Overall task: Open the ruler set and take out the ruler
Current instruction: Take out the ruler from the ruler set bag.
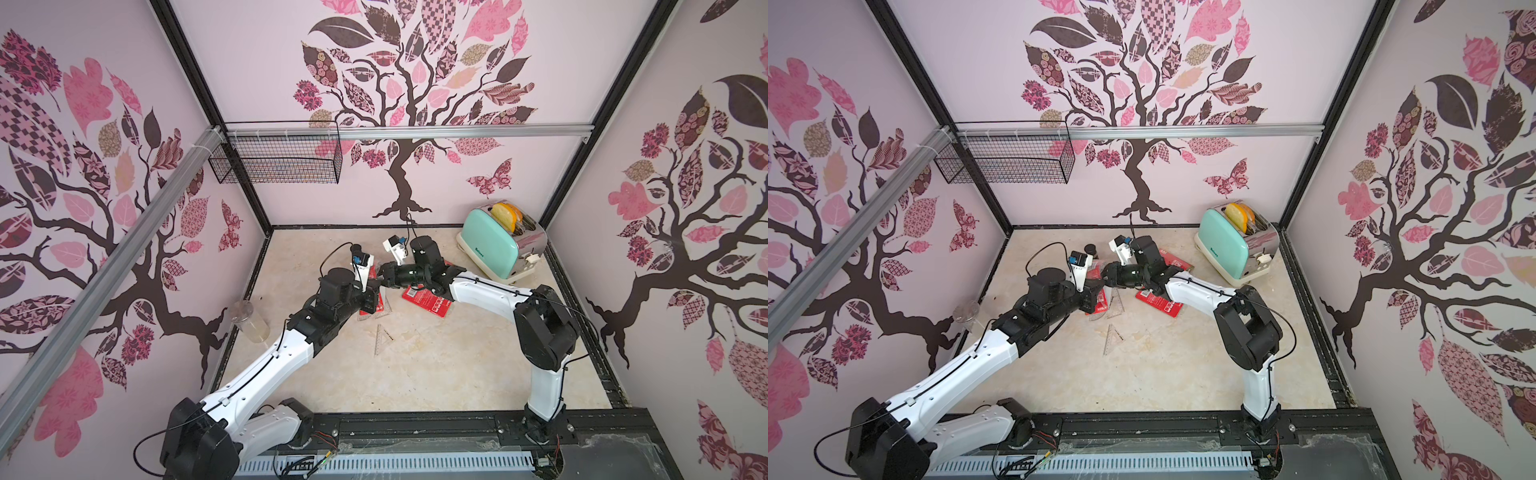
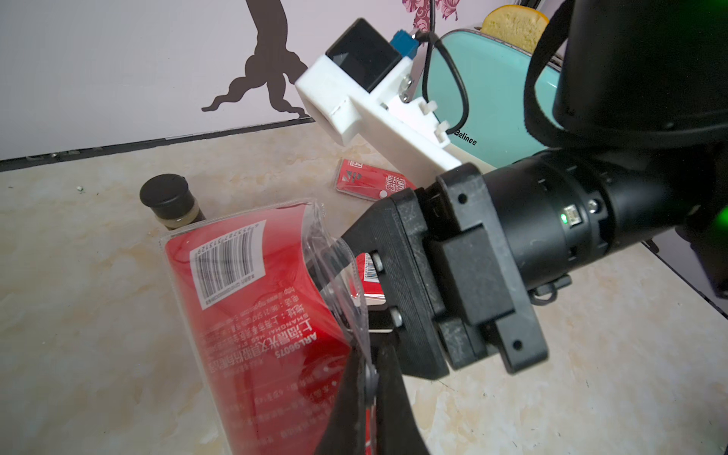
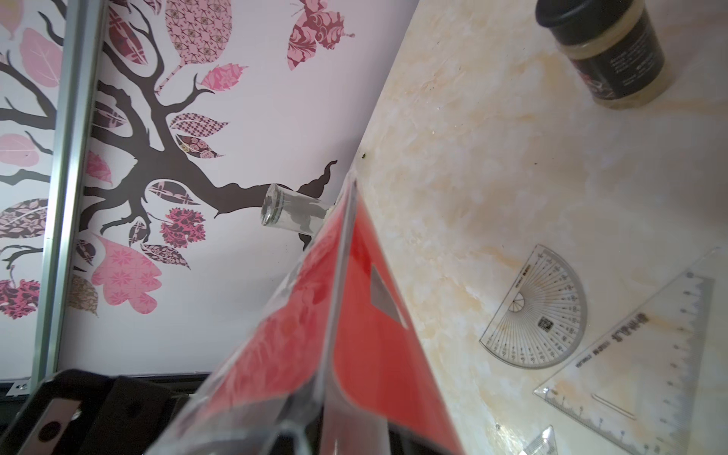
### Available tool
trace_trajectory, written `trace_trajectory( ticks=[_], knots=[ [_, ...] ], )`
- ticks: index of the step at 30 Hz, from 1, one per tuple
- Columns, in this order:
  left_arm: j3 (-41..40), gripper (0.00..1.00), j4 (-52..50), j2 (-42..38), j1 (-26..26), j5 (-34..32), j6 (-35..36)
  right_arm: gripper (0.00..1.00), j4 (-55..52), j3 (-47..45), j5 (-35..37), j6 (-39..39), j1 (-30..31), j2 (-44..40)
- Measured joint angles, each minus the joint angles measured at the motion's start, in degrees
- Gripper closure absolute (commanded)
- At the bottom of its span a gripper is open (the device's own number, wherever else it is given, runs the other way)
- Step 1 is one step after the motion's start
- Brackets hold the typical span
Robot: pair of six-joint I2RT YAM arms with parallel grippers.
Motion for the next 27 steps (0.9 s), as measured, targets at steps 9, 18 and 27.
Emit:
trace_trajectory(
  ticks=[9,18,27],
  knots=[
    [1.07,1.00,0.13,-0.50,-1.07,-0.13,1.16,0.75,3.69,-0.81,-6.71,-0.17,-0.74,0.00],
    [1.92,1.00,-0.50,-0.50,-1.57,1.77,2.58,0.75,3.50,-0.63,-10.80,-1.62,-0.59,0.55],
    [2.34,1.00,-0.66,-0.50,-1.90,2.08,3.63,0.75,3.26,1.57,-13.38,-1.99,-0.76,2.21]
  ],
)
